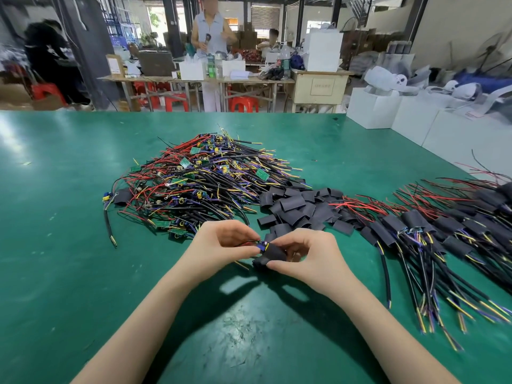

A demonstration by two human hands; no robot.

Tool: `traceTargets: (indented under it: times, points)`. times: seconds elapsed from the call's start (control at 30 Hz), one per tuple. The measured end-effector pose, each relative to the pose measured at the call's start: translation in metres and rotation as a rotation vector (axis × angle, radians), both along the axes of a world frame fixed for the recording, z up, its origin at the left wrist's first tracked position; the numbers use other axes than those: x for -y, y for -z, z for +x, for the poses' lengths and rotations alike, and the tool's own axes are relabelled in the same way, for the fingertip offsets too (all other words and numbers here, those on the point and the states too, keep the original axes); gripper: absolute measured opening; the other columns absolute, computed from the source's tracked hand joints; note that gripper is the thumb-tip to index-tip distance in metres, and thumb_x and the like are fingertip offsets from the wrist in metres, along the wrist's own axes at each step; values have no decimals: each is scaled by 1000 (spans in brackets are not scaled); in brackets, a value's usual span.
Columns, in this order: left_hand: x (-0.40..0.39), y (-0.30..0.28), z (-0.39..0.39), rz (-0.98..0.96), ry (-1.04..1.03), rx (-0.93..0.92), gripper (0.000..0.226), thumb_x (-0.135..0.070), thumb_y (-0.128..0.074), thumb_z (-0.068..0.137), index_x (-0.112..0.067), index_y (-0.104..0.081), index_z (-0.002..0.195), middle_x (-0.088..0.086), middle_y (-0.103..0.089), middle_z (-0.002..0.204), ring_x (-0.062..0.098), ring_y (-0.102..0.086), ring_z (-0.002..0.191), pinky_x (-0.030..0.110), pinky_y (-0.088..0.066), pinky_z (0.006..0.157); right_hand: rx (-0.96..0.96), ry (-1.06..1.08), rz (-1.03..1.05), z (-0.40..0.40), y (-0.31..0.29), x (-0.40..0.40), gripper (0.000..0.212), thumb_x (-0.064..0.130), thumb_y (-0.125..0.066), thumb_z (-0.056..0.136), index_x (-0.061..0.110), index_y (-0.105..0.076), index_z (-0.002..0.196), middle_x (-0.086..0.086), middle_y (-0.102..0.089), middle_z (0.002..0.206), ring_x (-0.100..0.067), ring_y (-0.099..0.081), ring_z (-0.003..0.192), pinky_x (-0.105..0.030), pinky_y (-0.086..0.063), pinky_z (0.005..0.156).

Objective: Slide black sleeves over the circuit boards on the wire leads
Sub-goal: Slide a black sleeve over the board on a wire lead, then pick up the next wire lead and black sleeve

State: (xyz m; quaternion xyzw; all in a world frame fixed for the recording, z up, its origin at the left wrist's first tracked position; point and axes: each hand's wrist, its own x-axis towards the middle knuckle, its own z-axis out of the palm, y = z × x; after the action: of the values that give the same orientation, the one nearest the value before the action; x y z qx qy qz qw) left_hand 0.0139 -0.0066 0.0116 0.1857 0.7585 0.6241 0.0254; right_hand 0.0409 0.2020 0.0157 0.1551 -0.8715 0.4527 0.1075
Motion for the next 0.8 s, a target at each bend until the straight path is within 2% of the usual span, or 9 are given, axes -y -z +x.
traceTargets:
  times: [0.13, 0.3, 0.4, 0.47, 0.53, 0.63, 0.7, 0.8]
  points:
    - [-3, 2, 2, -43, -4, 10, 18, -1, -82, 73, -13, -77, 84, 5, -76, 82, 15, -73, 77, 20, -56, 71, -91, -10, 42, -1, 4, 0, 25, 26, -88, 62, 27, -76, 84, 10, -68, 72, -5, -59, 61, -18, -47, 58]
    - [-5, 4, 1, -79, 29, 3, 19, 3, -75, 78, -14, -76, 87, 4, -76, 82, 18, -73, 77, 27, -59, 72, -151, -34, 100, -1, 5, 0, 23, 29, -86, 65, 28, -77, 85, 9, -65, 71, -5, -55, 63, -17, -42, 59]
    - [-3, 1, 0, -116, 26, -52, 18, -2, -75, 80, -17, -76, 89, 0, -76, 85, 13, -72, 80, 21, -56, 74, -191, -22, 191, 0, 3, 1, 21, 33, -82, 70, 30, -75, 90, 12, -66, 79, -3, -55, 74, -21, -42, 68]
    - [-1, 0, -2, -113, -23, -98, 18, -4, -74, 82, -18, -75, 93, -2, -76, 91, 12, -71, 85, 19, -54, 78, -261, 4, 262, 1, 1, 0, 21, 33, -78, 76, 28, -73, 96, 13, -65, 87, -8, -56, 85, -21, -40, 75]
    - [3, -2, -5, -77, -115, -125, 18, -3, -71, 84, -16, -74, 96, -1, -75, 93, 13, -70, 87, 19, -54, 78, -323, 32, 247, 2, -3, -3, 21, 29, -74, 81, 23, -70, 100, 7, -62, 91, -12, -58, 85, -25, -45, 76]
    - [11, -2, -9, -84, -252, -149, 19, 0, -68, 86, -18, -74, 92, -1, -75, 90, 16, -70, 85, 18, -53, 76, -467, 170, 227, 1, -11, -13, 22, 23, -72, 84, 17, -68, 104, 0, -60, 94, -16, -60, 78, -33, -49, 71]
    - [15, -2, -10, -87, -310, -155, 20, 1, -67, 86, -17, -74, 89, -2, -75, 91, 17, -71, 88, 23, -54, 81, -557, 345, 266, -3, -16, -30, 27, 22, -74, 82, 14, -69, 107, -4, -61, 94, -21, -62, 79, -34, -50, 68]
    - [18, -3, -12, -71, -383, -163, 17, 2, -66, 86, -13, -74, 88, 1, -75, 92, 18, -71, 89, 28, -54, 85, -566, 649, 327, -10, -22, -66, 30, 22, -75, 81, 11, -70, 109, -9, -63, 96, -31, -64, 78, -36, -51, 63]
